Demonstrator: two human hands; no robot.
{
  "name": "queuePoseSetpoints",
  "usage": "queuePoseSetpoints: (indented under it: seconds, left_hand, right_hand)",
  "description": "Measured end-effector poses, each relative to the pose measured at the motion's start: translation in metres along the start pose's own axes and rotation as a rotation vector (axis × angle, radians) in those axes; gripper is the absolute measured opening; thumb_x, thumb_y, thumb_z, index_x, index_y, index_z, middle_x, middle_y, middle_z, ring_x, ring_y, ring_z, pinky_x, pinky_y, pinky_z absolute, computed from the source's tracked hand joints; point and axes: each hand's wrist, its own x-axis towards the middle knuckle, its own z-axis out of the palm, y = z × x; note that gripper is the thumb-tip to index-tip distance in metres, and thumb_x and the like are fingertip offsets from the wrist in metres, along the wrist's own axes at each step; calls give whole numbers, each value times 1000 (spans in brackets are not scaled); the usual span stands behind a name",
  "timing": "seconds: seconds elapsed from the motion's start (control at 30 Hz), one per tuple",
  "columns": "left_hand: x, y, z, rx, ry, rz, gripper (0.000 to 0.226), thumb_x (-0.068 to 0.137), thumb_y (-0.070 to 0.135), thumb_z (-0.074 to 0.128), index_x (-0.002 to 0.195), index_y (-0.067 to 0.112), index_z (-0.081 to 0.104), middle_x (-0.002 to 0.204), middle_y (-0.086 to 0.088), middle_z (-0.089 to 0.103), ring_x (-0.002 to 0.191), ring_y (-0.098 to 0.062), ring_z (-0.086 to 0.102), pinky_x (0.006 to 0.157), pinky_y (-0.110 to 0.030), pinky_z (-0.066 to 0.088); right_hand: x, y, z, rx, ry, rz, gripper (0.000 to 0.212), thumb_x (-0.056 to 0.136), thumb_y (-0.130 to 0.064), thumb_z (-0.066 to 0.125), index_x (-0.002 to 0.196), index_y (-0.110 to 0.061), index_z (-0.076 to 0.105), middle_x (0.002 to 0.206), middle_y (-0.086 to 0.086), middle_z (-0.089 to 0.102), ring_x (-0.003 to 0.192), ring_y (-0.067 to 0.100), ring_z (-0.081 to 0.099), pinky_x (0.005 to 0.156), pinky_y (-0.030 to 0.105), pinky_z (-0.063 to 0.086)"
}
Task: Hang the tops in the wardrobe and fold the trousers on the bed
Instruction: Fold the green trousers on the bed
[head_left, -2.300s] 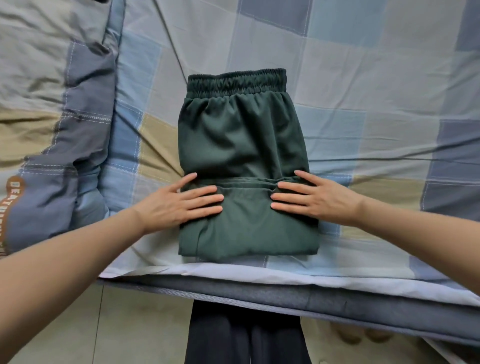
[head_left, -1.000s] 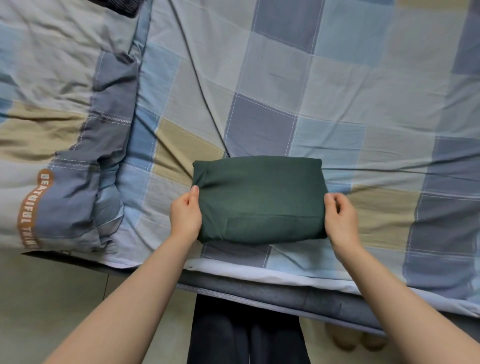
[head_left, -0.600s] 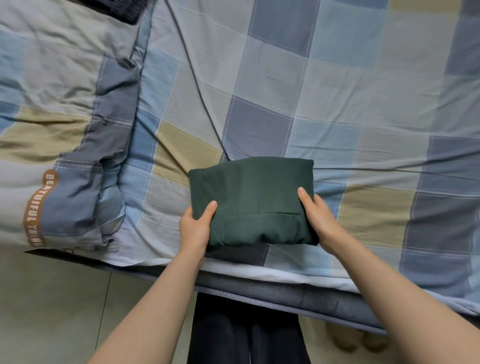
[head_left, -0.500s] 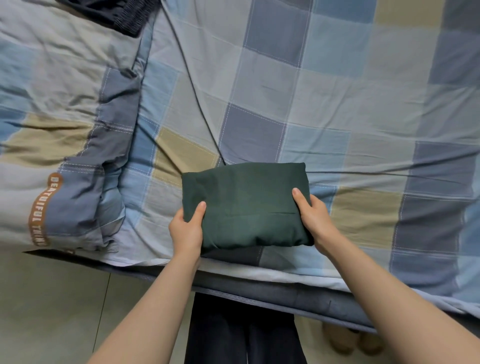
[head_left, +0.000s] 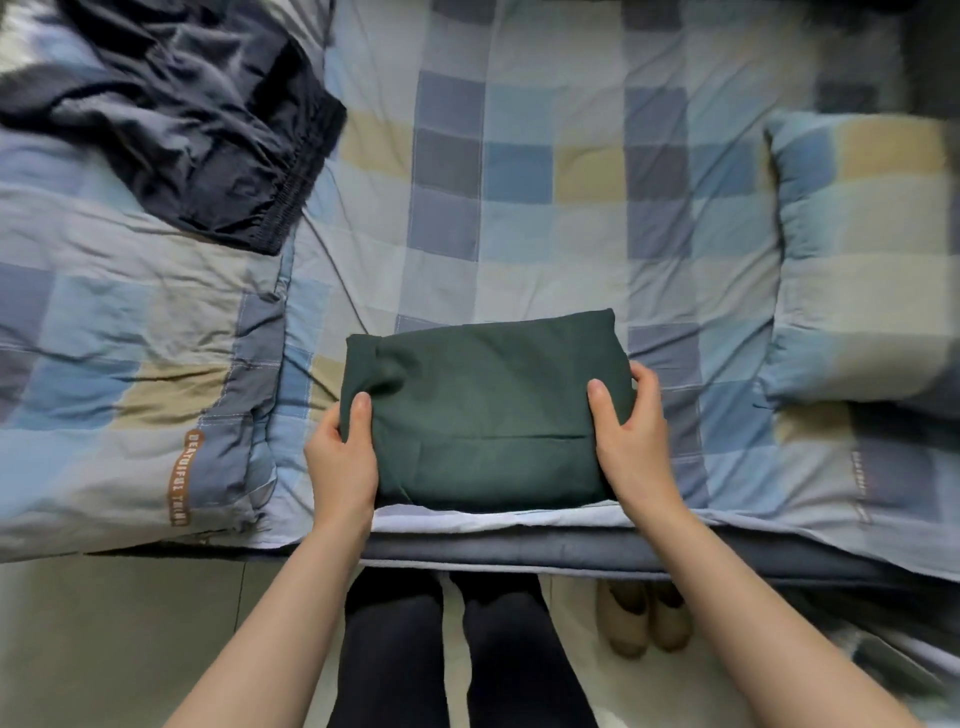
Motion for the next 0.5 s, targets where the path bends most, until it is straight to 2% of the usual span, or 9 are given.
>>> queuePoseSetpoints:
  seconds: [0.1,0.17,0.27,0.37,0.43,0.5]
  left_hand:
    - [-22,40,-5,-34,-92,57,14,98,35,55,107,26,60,109,-4,68,90,-11,65,71,-20,50]
    - [-38,63,-12,-44,-157,104,23,96,32,59,119,31,55,115,-4,67,94,-10,66,70,-19,53]
    - [-57,91,-27,-63,-326,202,40,95,26,62,129,42,50,125,1,64,105,-11,66,81,-22,56]
    - [-67,108,-48,-1,-501,281,41,98,25,57,133,45,51,134,7,60,117,-14,61,97,-39,53]
    - [-77,117,-60,81,-593,337,38,99,23,54,133,40,55,134,14,58,122,-10,57,103,-40,49]
    - [-83,121,-65,115,-620,346,34,101,21,51,130,35,59,130,17,60,119,-6,57,103,-36,48]
  right_hand:
    - [-33,-33,-33,-4,104,-34,47,94,-31,57,134,-30,34,122,-12,55,111,-1,52,92,22,41]
    - [-57,-48,-49,-34,152,-87,56,93,-29,58,141,-33,30,135,-11,48,123,1,44,99,19,37]
    - [-101,-63,-59,-104,210,-172,54,95,-23,55,143,-40,34,128,-16,45,116,-14,41,94,1,28]
    - [-149,-64,-51,-142,296,-156,47,96,-25,52,139,-42,42,126,-6,47,113,-5,46,95,2,27]
    - [-186,-61,-45,-104,415,-98,44,96,-23,54,137,-36,46,125,-6,49,113,-7,45,96,0,26]
    - [-209,-56,-38,-70,488,-56,43,95,-22,56,136,-30,49,124,-7,51,112,-12,44,96,-1,26]
